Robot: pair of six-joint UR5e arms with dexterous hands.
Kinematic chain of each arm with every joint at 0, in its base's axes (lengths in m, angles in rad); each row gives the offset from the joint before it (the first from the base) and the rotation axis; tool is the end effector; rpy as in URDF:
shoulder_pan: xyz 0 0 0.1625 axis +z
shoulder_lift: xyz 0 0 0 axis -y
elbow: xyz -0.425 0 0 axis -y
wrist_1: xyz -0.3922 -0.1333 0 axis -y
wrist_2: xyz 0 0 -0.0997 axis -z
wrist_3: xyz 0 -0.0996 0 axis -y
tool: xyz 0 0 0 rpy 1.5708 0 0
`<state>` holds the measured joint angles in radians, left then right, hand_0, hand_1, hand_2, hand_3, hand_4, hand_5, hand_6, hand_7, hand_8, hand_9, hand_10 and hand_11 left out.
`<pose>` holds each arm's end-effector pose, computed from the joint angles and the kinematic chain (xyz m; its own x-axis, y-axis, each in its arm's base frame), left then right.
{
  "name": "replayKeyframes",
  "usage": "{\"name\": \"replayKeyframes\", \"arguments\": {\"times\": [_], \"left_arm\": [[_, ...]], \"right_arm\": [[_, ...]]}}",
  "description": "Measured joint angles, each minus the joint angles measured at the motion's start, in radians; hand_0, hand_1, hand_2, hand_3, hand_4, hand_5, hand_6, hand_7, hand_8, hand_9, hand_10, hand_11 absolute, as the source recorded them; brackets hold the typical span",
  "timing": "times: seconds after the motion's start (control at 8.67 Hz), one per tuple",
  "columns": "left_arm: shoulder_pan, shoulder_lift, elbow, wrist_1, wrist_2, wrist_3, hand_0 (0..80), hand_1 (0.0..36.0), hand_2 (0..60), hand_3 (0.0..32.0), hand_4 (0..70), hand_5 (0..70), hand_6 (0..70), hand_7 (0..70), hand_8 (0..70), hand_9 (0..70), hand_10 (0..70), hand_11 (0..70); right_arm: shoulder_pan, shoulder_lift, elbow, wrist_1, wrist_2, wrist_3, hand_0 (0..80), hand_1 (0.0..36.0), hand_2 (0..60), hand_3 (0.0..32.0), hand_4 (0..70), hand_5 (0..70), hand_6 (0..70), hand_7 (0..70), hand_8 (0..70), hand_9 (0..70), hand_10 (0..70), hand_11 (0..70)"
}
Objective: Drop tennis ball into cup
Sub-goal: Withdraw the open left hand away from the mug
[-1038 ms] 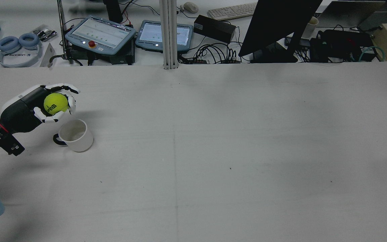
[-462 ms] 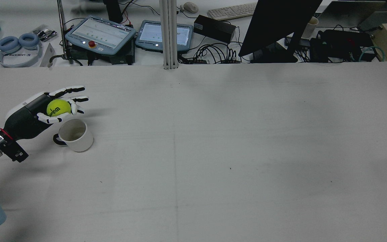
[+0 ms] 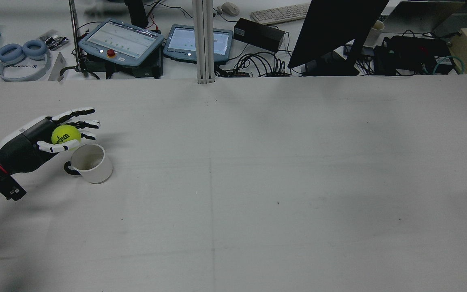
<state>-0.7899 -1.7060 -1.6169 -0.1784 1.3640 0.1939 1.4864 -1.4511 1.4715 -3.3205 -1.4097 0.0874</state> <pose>0.2916 -0.5127 0.5719 -0.8626 -0.4939 -0.1094 -0.0831 0.3518 -0.9324 0.1046 -0.5349 0.6904 -0.9942 -0.0881 -0.0610 0.0738 -0.1502 -0.9859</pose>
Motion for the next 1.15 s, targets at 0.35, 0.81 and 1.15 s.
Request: {"name": "replayKeyframes", "arguments": {"times": [0.35, 0.81, 1.15], "left_arm": [[0.000, 0.004, 0.000, -0.002, 0.002, -0.003, 69.2, 31.6, 25.1, 0.0, 14.8, 18.2, 42.7, 26.8, 19.4, 19.2, 21.6, 34.3], [-0.121, -0.006, -0.003, 0.018, -0.002, -0.011, 63.8, 35.4, 51.7, 0.0, 20.1, 20.1, 51.2, 31.9, 22.6, 22.2, 27.1, 42.1], [-0.379, -0.011, 0.010, 0.046, 0.011, 0.008, 67.3, 35.9, 60.0, 0.0, 33.9, 23.1, 69.0, 40.5, 27.4, 25.6, 28.5, 43.7]], "right_arm": [[0.000, 0.000, 0.000, 0.000, 0.000, 0.000, 0.0, 0.0, 0.0, 0.0, 0.0, 0.0, 0.0, 0.0, 0.0, 0.0, 0.0, 0.0], [0.000, 0.000, 0.000, -0.001, 0.000, 0.000, 0.0, 0.0, 0.0, 0.0, 0.0, 0.0, 0.0, 0.0, 0.0, 0.0, 0.0, 0.0], [0.000, 0.000, 0.000, 0.000, 0.000, 0.000, 0.0, 0.0, 0.0, 0.0, 0.0, 0.0, 0.0, 0.0, 0.0, 0.0, 0.0, 0.0]]}}
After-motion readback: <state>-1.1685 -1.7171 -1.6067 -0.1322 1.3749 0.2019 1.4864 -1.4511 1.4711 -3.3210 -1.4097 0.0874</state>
